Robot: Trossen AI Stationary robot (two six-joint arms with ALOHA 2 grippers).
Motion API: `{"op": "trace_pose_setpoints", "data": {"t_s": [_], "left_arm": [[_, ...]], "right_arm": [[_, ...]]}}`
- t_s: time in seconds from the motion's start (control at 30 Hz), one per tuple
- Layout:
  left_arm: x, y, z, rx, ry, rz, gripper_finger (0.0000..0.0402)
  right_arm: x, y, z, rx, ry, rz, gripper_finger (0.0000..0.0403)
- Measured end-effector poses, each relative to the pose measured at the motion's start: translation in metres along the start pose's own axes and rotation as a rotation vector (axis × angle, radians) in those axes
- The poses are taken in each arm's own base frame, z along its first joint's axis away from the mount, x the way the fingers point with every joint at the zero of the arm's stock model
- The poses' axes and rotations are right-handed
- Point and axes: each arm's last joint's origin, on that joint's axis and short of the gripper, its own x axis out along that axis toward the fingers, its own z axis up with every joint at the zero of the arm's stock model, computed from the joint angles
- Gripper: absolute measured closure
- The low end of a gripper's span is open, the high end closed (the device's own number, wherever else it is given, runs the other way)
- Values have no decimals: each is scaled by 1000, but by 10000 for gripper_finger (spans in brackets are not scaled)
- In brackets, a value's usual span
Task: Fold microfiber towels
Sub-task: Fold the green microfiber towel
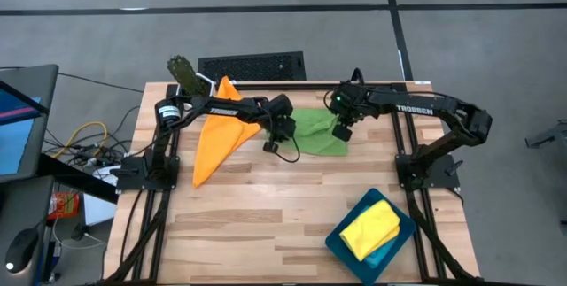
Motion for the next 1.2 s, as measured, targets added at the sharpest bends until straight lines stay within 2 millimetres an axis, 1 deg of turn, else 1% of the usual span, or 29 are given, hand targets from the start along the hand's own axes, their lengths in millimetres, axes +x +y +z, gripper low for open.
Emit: {"op": "trace_pose_setpoints", "data": {"t_s": [0.5, 0.6, 0.73, 0.8, 0.93, 1.0, 1.2], "left_arm": [[0, 0, 0, 47, 25, 36, 332], [0, 0, 0, 39, 28, 40, 348], [0, 1, 0, 5, 53, 70, 393], [0, 1, 0, -10, 57, 77, 396], [-4, 4, 7, -62, 57, 85, 401], [-7, 5, 11, -111, 59, 62, 401], [-29, 12, 31, -254, 83, -14, 401]], "right_arm": [[0, 0, 2, -1, -18, -4, 391], [0, 0, 2, 0, -18, -4, 391], [0, 0, 2, -1, -18, -4, 391], [0, 0, 2, -1, -18, -4, 391], [0, 0, 2, -1, -18, -4, 391], [0, 0, 2, -1, -17, -4, 391], [0, 0, 2, -1, -18, -4, 391]]}}
